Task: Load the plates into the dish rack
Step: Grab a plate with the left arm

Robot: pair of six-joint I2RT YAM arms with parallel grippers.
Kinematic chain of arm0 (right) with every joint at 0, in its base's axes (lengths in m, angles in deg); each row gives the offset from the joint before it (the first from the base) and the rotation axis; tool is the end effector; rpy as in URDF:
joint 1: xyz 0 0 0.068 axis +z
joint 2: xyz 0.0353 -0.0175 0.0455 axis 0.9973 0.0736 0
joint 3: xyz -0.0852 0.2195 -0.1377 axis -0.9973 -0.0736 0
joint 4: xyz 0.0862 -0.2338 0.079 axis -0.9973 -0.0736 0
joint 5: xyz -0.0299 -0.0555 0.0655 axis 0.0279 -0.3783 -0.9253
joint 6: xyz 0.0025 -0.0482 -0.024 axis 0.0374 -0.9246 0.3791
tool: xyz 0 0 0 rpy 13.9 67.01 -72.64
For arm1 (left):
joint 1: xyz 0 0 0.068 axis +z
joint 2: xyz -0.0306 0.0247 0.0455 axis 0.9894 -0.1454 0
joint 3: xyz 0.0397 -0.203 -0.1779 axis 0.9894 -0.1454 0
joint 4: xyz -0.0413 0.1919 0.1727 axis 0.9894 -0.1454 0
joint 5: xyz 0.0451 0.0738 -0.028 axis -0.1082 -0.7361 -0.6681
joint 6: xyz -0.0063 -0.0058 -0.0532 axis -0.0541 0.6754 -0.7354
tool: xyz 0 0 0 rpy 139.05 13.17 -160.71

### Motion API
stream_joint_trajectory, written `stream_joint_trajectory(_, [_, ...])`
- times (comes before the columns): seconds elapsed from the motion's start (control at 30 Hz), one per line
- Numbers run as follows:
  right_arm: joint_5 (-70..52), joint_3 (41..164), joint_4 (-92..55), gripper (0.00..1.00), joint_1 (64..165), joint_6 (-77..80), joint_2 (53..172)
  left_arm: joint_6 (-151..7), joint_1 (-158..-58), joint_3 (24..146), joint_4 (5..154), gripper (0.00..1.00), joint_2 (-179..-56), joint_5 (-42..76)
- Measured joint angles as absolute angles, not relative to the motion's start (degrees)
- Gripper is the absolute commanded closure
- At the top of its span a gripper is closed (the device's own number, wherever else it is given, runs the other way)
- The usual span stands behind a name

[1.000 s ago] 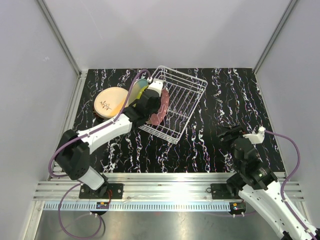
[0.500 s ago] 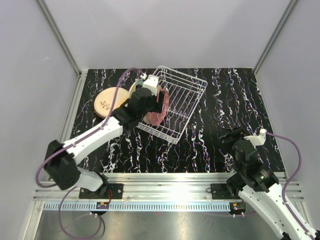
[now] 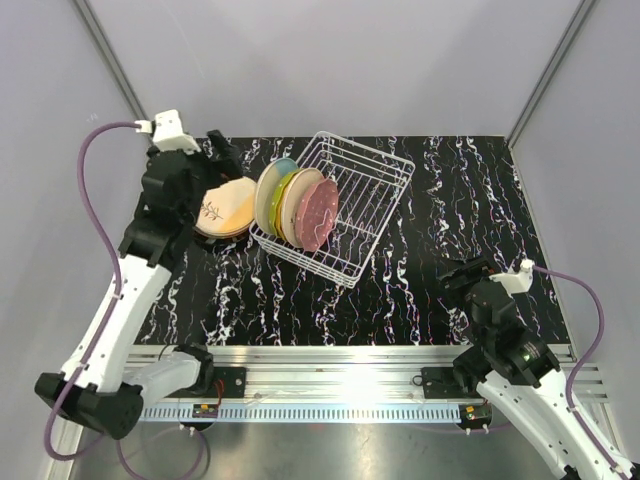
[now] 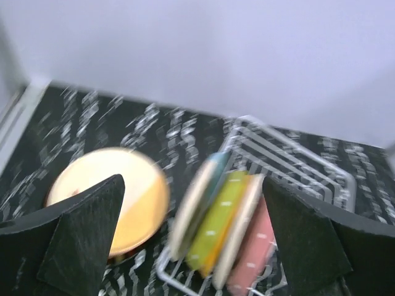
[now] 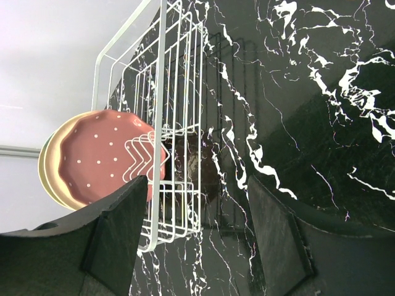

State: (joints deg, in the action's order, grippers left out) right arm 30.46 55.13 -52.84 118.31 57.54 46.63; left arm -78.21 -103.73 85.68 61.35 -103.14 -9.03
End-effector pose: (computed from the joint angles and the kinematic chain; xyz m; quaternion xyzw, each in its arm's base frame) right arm 0.0836 0.0308 0.2570 0.3567 0.7291 0.2411 0.5320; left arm 0.2133 -0.0749 0.4456 -0.0757 0.7273 -0.1211 0.6712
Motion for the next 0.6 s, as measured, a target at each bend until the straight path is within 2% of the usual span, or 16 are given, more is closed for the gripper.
stream_joint_trajectory(0.17, [30.2, 55.1, -52.8, 0.26, 118.3, 57.2, 47.4, -87.9, -88.0, 80.6, 56.0, 0.05, -106.9, -1.9])
stream_joint_trajectory(0.27, [30.2, 55.1, -52.8, 0.27, 118.3, 56.6, 47.6, -92.5, -82.2, 77.5, 52.9, 0.07, -110.5, 0.4])
stream_joint_trajectory(0.6, [30.5, 55.1, -51.2, 0.32, 118.3, 52.1, 47.8, -93.5, -79.1, 80.4, 47.4, 0.09, -122.0, -2.7])
